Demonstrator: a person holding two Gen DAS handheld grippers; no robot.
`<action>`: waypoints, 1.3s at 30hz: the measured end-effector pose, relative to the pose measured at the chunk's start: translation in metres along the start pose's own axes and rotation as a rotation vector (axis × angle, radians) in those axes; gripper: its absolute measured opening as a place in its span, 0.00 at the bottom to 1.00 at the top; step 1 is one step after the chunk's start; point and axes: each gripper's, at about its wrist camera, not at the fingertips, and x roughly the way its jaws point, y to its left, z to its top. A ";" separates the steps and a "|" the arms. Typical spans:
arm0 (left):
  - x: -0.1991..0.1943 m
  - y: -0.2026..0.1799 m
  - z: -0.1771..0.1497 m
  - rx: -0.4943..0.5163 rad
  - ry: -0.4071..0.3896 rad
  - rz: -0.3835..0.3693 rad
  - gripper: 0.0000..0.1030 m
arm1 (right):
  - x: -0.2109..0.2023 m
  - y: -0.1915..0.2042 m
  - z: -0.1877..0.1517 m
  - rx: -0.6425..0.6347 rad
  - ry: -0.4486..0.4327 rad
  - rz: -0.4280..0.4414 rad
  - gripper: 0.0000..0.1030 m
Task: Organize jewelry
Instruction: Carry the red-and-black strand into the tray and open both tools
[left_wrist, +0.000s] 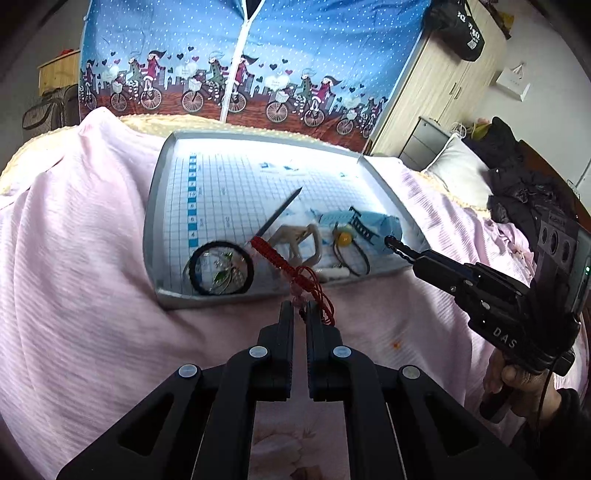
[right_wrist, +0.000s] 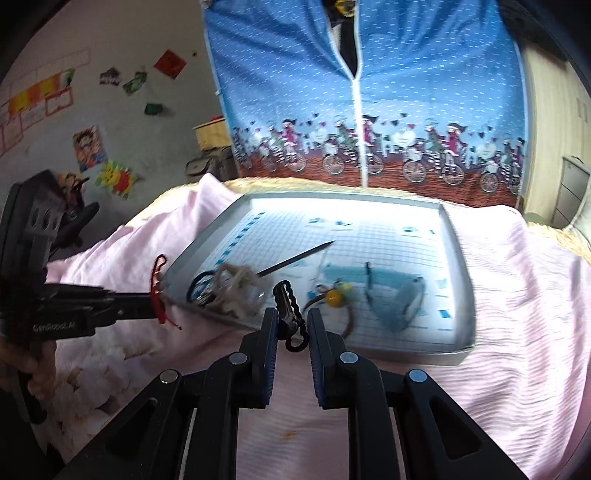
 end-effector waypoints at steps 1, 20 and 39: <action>-0.001 -0.002 0.002 0.009 -0.013 0.000 0.04 | -0.001 -0.005 0.002 0.022 -0.010 -0.010 0.15; 0.065 -0.052 0.070 0.058 -0.099 -0.033 0.04 | -0.004 -0.082 0.003 0.221 -0.053 -0.144 0.15; 0.126 -0.047 0.056 0.092 0.032 -0.019 0.04 | 0.015 -0.096 -0.011 0.259 0.036 -0.194 0.15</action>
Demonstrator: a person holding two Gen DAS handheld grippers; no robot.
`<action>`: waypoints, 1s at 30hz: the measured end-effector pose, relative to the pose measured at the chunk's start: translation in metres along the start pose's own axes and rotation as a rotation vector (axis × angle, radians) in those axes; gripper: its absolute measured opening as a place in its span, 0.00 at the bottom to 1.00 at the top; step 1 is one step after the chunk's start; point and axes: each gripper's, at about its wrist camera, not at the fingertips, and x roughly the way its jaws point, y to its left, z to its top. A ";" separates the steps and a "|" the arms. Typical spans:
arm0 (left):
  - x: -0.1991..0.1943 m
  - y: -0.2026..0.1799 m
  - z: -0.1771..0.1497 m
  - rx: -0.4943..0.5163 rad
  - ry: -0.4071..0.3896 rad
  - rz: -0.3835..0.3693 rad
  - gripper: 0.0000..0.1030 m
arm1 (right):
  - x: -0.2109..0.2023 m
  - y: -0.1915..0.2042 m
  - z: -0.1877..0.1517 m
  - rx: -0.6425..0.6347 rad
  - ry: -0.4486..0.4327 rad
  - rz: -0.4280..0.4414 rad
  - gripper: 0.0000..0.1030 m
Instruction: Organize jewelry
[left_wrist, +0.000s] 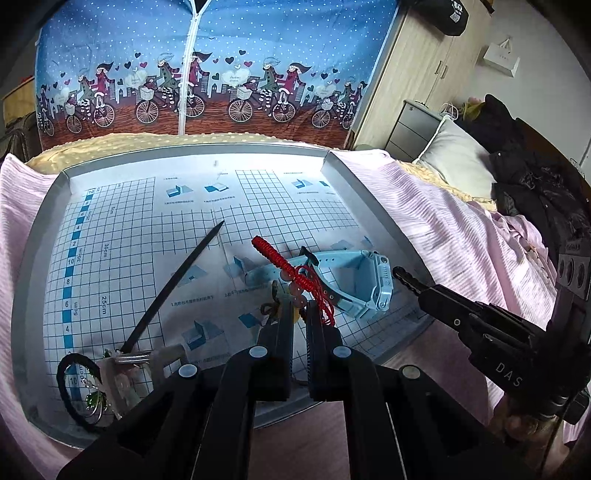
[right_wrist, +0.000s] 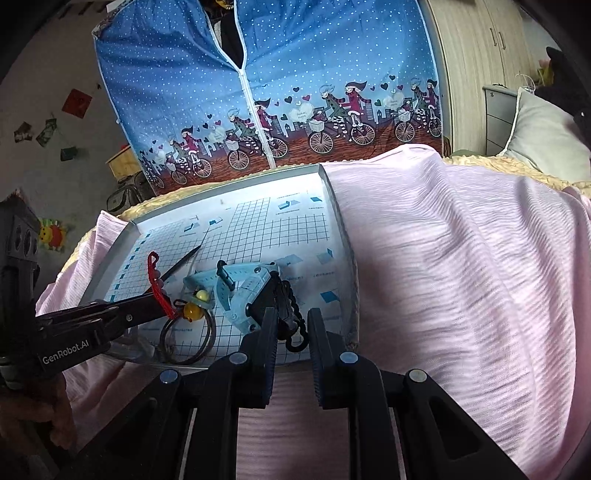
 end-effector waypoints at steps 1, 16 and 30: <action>0.001 0.000 0.000 0.000 0.004 0.000 0.04 | 0.001 0.002 -0.001 -0.009 0.005 0.000 0.15; 0.011 0.009 -0.004 -0.030 0.057 0.050 0.24 | 0.007 0.009 -0.004 -0.043 0.026 -0.007 0.16; -0.050 -0.002 0.006 -0.064 -0.107 0.051 0.70 | -0.051 0.002 0.013 -0.005 -0.153 -0.061 0.61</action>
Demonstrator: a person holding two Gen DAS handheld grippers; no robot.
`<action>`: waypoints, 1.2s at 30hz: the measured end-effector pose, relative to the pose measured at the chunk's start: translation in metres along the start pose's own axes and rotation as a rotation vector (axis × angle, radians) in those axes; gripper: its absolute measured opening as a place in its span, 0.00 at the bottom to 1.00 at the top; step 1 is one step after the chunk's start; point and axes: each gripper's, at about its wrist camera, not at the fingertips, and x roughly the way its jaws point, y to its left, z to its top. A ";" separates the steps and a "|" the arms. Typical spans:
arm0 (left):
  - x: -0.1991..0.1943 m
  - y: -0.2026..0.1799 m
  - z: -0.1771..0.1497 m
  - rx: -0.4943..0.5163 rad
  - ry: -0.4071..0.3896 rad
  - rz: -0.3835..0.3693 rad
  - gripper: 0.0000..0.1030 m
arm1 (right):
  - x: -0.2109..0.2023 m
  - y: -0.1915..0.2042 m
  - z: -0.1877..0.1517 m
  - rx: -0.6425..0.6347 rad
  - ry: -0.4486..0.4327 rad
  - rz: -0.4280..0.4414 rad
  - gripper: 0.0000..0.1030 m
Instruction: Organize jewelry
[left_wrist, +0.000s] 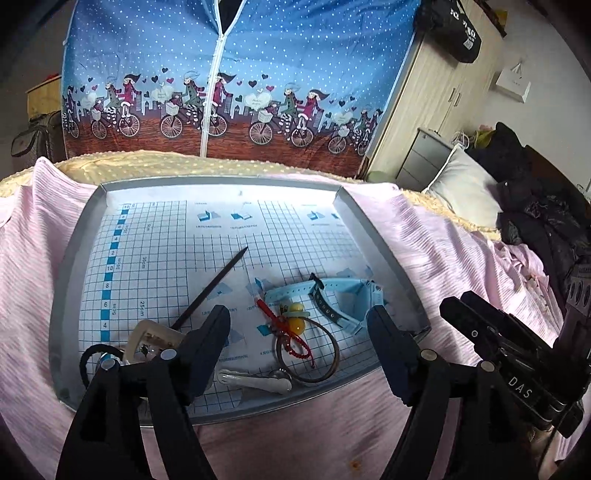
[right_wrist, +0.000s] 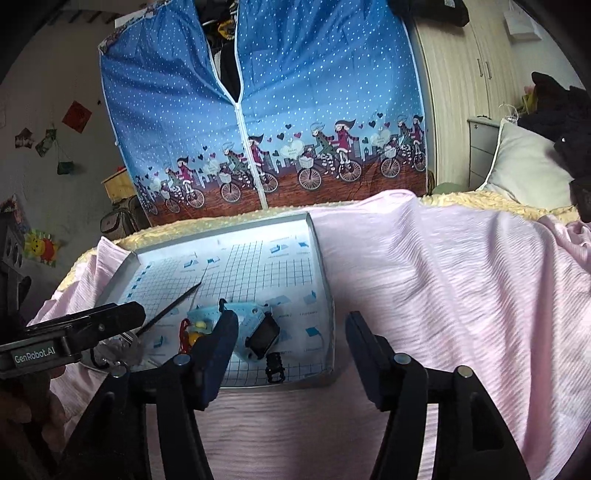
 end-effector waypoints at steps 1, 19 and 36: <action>-0.009 -0.001 0.001 -0.003 -0.024 -0.001 0.70 | -0.007 0.000 0.001 0.002 -0.018 -0.001 0.68; -0.188 -0.020 -0.051 -0.007 -0.354 0.086 0.99 | -0.131 0.070 -0.010 -0.185 -0.260 0.119 1.00; -0.267 -0.027 -0.148 -0.022 -0.424 0.219 0.99 | -0.217 0.098 -0.076 -0.208 -0.326 0.145 1.00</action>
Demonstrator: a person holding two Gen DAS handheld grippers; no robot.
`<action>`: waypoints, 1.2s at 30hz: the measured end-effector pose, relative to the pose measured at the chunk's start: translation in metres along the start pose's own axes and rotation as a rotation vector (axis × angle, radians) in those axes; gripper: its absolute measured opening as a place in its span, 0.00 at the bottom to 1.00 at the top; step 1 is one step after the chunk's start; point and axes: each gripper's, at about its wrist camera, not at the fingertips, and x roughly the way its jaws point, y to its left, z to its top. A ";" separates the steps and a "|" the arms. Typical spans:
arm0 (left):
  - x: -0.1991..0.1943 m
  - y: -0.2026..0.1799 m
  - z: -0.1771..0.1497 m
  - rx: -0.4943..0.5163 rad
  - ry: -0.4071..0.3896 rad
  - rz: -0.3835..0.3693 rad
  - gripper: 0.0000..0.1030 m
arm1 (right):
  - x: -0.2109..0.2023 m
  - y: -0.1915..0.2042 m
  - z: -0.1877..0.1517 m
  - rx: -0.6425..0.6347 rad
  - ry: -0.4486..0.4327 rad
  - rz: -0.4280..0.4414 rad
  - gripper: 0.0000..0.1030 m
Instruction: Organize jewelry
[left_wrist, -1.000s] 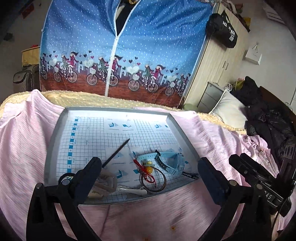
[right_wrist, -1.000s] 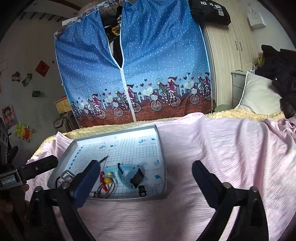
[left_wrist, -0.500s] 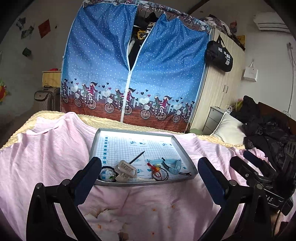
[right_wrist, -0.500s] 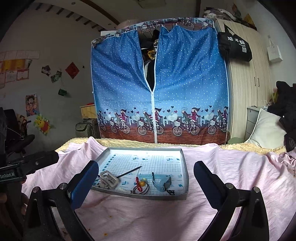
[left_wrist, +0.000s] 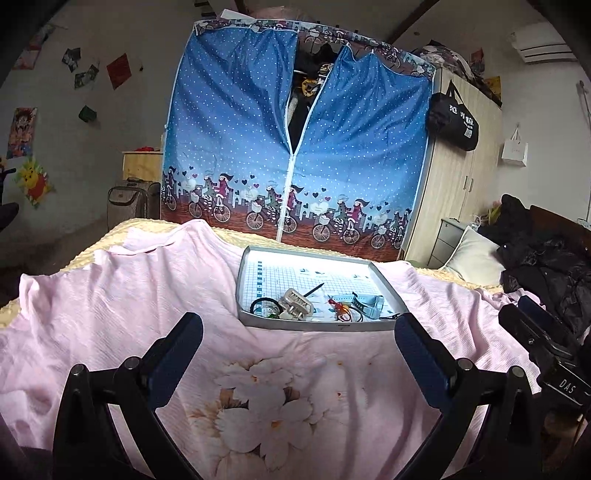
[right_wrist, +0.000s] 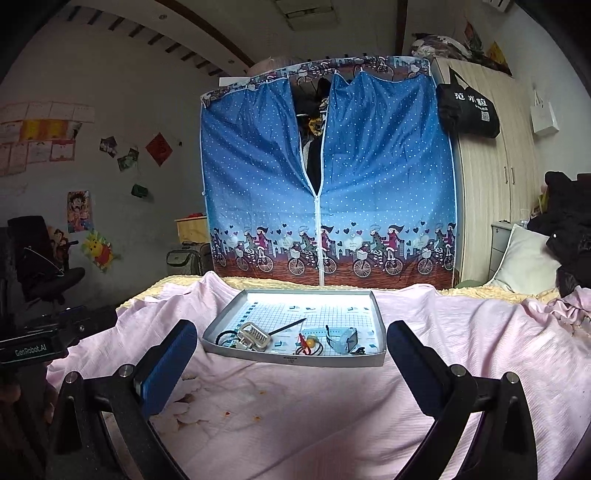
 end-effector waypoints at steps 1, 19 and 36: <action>-0.002 -0.001 -0.001 0.005 -0.005 0.004 0.99 | -0.002 0.000 -0.001 0.000 0.001 0.000 1.00; -0.004 -0.001 -0.012 0.045 0.001 0.021 0.99 | -0.008 -0.003 -0.011 0.022 0.013 -0.013 1.00; -0.003 -0.003 -0.015 0.065 0.003 0.026 0.99 | -0.006 -0.003 -0.012 0.023 0.020 -0.012 1.00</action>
